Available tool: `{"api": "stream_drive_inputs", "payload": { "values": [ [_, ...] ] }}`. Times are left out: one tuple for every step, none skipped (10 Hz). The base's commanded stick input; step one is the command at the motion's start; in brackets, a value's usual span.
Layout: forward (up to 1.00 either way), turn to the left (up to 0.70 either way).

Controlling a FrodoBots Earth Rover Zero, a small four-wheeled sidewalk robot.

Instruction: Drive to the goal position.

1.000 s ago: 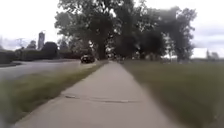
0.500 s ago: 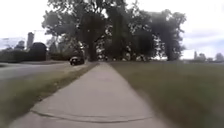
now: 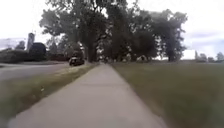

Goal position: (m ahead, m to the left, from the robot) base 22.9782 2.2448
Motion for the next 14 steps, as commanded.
{"api": "stream_drive_inputs", "payload": {
  "values": [
    [1.0,0.0],
    [1.0,0.0],
    [1.0,0.0],
    [1.0,0.0],
    [1.0,0.0],
    [1.0,0.0],
    [1.0,0.0],
    [1.0,0.28],
    [1.0,0.37],
    [1.0,0.19],
    [1.0,0.0],
    [1.0,0.0],
    [1.0,0.0],
    [1.0,0.0]
  ]
}}
